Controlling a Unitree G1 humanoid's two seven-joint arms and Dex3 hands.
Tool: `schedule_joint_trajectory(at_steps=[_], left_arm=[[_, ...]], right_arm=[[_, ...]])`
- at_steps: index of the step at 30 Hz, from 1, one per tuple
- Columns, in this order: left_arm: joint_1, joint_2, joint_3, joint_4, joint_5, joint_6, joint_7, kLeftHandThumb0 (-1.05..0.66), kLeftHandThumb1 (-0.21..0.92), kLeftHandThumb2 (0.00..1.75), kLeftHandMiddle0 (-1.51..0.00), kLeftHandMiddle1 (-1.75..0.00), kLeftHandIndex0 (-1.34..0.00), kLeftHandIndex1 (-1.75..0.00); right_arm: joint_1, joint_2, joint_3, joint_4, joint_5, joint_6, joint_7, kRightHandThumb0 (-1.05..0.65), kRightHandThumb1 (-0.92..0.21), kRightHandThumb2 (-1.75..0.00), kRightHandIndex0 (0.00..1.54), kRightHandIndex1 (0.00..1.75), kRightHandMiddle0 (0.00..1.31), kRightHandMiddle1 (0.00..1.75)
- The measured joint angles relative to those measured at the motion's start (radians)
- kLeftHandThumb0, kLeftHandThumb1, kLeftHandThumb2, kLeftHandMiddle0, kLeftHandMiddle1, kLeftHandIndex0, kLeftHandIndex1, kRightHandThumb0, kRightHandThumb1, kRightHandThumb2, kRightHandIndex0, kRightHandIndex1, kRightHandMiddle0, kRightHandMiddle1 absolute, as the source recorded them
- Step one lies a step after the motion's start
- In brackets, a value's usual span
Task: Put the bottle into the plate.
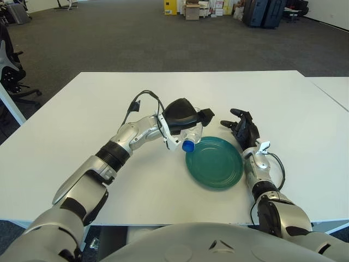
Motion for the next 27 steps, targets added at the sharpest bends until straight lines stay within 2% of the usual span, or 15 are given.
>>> schedule_joint_trajectory(at_steps=[8, 15, 27], left_arm=[[-0.019, -0.004, -0.005, -0.001, -0.008, -0.034, -0.044, -0.1, 0.31, 1.24, -1.18, -1.75, -0.92, -1.75], [-0.019, -0.014, -0.008, -0.007, -0.014, -0.055, -0.052, -0.1, 0.3, 1.23, -1.19, -1.75, -0.94, -1.75], [-0.019, -0.034, -0.025, -0.011, -0.013, -0.057, -0.063, -0.13, 0.31, 1.22, -1.2, -1.75, -0.95, -1.75]], right_arm=[[0.0, 0.001, 0.002, 0.0, -0.001, -0.006, -0.006, -0.85, -0.92, -1.1, 0.53, 0.81, 0.13, 1.1], [-0.001, 0.006, 0.001, 0.001, -0.002, -0.01, -0.037, -0.84, -0.92, -1.05, 0.39, 0.87, 0.17, 1.13], [-0.004, 0.01, 0.009, 0.004, -0.011, -0.016, -0.103, -0.86, -0.92, -1.07, 0.3, 1.02, 0.19, 1.16]])
